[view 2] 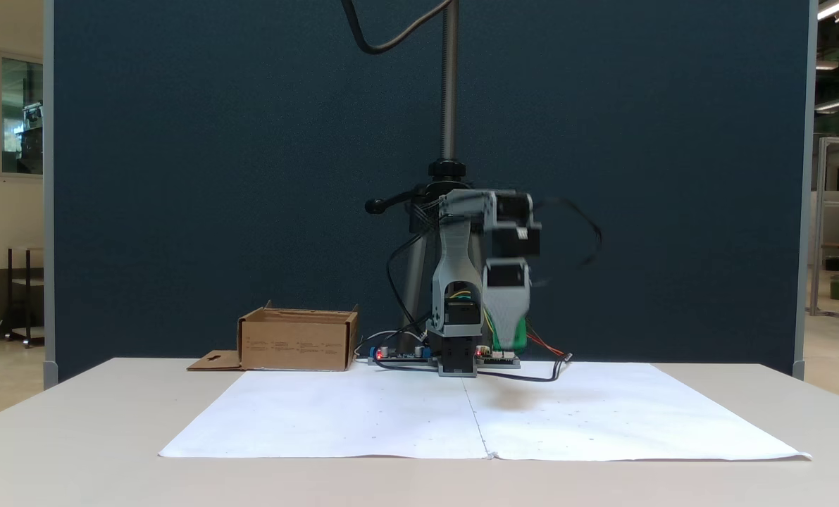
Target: Grasp a green dice and put it in the bin.
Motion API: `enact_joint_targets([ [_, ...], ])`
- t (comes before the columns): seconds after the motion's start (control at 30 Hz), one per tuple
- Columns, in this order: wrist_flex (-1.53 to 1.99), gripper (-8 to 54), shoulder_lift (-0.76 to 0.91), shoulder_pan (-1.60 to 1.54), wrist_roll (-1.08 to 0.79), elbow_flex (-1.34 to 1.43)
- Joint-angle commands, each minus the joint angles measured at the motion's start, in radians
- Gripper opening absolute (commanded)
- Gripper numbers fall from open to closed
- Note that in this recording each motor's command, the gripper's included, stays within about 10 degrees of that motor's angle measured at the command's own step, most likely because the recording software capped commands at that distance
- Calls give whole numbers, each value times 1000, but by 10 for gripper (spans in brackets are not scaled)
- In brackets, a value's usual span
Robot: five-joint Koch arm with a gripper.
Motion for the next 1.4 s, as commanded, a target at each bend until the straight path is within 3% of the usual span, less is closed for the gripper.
enact_joint_targets([
  [0.0, 127, 118, 35, 12, -104, -115],
  [0.3, 202, 118, 34, 233, -218, -244],
  [0.87, 181, 118, -95, 1489, -819, -545],
  [1.1, 156, 118, -140, 1925, -854, -575],
  [1.37, 150, 118, -221, 2062, -902, -574],
])
